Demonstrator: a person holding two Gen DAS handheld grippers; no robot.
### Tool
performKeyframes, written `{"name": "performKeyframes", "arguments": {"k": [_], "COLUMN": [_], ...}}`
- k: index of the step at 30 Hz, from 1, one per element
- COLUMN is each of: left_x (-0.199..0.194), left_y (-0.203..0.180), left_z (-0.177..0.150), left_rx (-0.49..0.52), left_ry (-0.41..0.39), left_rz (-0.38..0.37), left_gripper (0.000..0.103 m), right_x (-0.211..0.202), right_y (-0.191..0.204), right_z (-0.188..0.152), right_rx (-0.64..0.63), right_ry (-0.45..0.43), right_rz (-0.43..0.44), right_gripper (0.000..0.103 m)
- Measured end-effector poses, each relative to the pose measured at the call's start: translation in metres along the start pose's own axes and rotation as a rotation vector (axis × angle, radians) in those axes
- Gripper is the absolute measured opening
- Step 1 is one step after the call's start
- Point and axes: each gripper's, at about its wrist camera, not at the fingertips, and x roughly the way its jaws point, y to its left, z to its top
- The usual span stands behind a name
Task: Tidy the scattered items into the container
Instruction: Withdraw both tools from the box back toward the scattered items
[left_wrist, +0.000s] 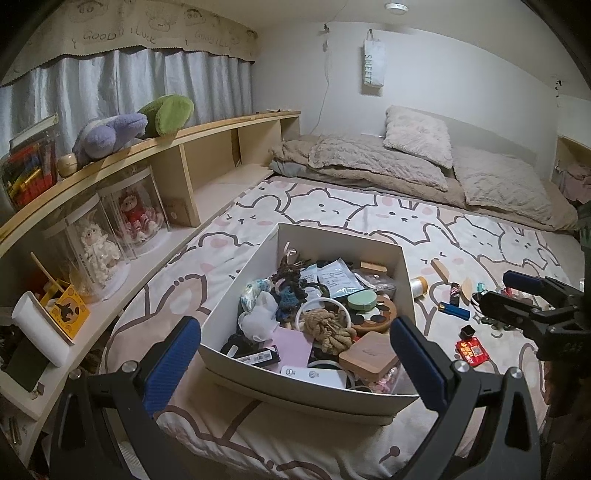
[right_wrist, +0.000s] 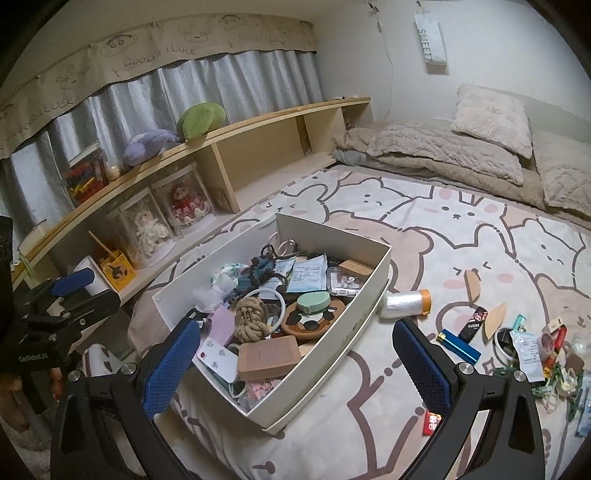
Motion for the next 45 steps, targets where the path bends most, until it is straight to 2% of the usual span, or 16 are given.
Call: {"name": "performKeyframes", "arguments": {"k": [8, 17, 38, 45], "left_x": [-0.008, -0.012, 0.003, 0.010], "left_y": [-0.007, -0.031, -0.130, -0.164], "left_z": [0.002, 0.009, 0.027, 0.028], "left_rx": [0.002, 0.025, 0.112, 0.130], "left_ry": [-0.010, -0.027, -0.053, -0.054], "left_rz": [-0.009, -0.061, -0.209, -0.258], "left_gripper": [0.103, 0.103, 0.103, 0.103], "right_x": [-0.011, -0.031, -0.108, -0.129], "right_y": [-0.003, -0.025, -0.130, -0.155], "right_z": [-0.002, -0.003, -0.019, -0.026], "right_rx": [-0.001, 0.018, 0.134, 0.154], "right_ry": [-0.007, -0.025, -0.090, -0.102], "right_rz": [-0.008, -0.039, -0.212, -0.263], "right_gripper": [0.103, 0.103, 0.103, 0.103]}}
